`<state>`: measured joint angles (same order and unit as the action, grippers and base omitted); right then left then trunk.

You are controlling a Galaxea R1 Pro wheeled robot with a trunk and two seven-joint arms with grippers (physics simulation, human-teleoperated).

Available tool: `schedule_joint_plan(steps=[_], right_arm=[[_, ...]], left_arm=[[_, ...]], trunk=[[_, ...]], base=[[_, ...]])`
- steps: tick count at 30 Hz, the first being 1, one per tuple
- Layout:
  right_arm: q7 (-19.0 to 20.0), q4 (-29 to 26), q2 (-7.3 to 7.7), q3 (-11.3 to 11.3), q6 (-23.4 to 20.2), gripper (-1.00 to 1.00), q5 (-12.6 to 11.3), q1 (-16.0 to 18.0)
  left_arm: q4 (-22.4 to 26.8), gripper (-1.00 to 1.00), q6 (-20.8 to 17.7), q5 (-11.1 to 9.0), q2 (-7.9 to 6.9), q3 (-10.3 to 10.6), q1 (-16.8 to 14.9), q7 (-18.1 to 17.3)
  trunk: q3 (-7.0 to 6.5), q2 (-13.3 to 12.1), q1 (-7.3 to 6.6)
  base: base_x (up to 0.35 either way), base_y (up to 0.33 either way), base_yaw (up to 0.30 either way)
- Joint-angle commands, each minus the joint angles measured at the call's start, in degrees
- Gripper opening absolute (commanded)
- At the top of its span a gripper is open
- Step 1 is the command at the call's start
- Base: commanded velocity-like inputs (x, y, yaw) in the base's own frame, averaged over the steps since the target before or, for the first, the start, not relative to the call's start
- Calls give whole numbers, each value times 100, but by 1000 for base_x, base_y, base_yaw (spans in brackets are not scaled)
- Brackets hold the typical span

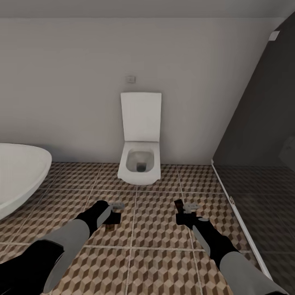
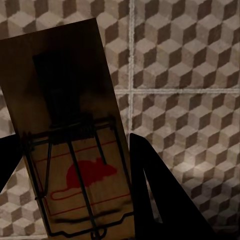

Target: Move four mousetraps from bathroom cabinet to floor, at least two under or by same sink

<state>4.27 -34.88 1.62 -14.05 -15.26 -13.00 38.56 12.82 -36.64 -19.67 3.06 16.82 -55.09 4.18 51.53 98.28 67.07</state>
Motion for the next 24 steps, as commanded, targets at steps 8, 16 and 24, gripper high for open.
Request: schedule_joint_plan(steps=[8,16,24], right_arm=[[-5,-10,14,-28,-29,-100,-62,3],[-8,-10,11,-28,-30,-100,-62,3],[-9,-10,8,-28,-30,-100,-62,3]], left_arm=[[-15,-100,-27,-37,17,32,-2,22],[-16,-100,-26,-37,19,32,-2,22],[-16,-100,-27,-37,19,32,-2,22]], trunk=[[199,324,176],[413,645,351],[628,966,527]], base=[[0,0,0],[0,0,0],[0,0,0]])
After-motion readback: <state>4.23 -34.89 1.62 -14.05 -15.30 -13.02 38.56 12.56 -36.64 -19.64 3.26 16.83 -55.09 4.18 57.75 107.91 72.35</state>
